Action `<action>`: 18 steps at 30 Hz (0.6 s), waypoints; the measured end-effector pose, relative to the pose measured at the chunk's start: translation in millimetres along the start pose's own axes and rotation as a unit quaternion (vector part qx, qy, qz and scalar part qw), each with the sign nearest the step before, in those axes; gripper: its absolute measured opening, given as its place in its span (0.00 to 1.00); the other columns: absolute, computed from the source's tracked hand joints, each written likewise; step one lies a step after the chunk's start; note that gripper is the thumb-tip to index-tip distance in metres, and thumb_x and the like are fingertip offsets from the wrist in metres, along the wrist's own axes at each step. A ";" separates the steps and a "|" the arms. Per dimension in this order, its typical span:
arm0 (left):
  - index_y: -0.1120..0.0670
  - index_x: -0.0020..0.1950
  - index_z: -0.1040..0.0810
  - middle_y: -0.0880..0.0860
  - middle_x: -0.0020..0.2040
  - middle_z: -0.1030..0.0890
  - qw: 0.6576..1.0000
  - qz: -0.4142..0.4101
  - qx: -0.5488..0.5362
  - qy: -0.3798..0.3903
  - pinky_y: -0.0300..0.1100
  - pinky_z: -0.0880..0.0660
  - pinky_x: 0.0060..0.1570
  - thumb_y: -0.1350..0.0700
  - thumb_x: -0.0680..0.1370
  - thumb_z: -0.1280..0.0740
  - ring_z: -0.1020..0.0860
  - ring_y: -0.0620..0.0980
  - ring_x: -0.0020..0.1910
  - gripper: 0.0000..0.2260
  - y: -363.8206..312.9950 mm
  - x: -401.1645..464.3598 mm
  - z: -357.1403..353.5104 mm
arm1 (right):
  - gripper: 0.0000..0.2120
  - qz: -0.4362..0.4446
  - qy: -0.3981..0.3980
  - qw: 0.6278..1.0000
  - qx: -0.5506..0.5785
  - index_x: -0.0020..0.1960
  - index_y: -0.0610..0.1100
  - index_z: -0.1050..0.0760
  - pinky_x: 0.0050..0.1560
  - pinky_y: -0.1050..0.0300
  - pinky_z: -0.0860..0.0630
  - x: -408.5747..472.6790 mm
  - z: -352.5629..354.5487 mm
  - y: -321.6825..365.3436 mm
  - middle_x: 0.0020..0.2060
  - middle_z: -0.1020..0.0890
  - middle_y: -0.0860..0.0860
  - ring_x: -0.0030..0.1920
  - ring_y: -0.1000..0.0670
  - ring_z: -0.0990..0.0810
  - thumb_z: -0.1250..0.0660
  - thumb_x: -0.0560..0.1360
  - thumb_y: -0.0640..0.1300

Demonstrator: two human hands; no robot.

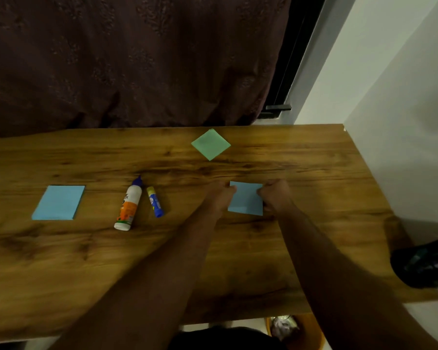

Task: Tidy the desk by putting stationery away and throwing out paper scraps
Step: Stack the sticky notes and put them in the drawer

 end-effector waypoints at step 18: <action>0.56 0.60 0.24 0.56 0.57 0.20 0.981 -0.017 -0.189 -0.028 0.47 0.22 0.44 0.57 0.79 0.34 0.22 0.50 0.48 0.10 -19.8 7.7 44.7 | 0.15 0.005 0.169 0.963 0.211 0.58 0.43 0.26 0.40 0.52 0.18 4.3 -26.7 50.9 0.55 0.23 0.44 0.55 0.44 0.23 0.28 0.74 0.46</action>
Point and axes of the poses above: each hand's wrist, its own x-axis towards the middle knuckle, its own z-axis out of the back of the hand, y = z × x, the point moved 5 cm from there along x, towards the middle knuckle
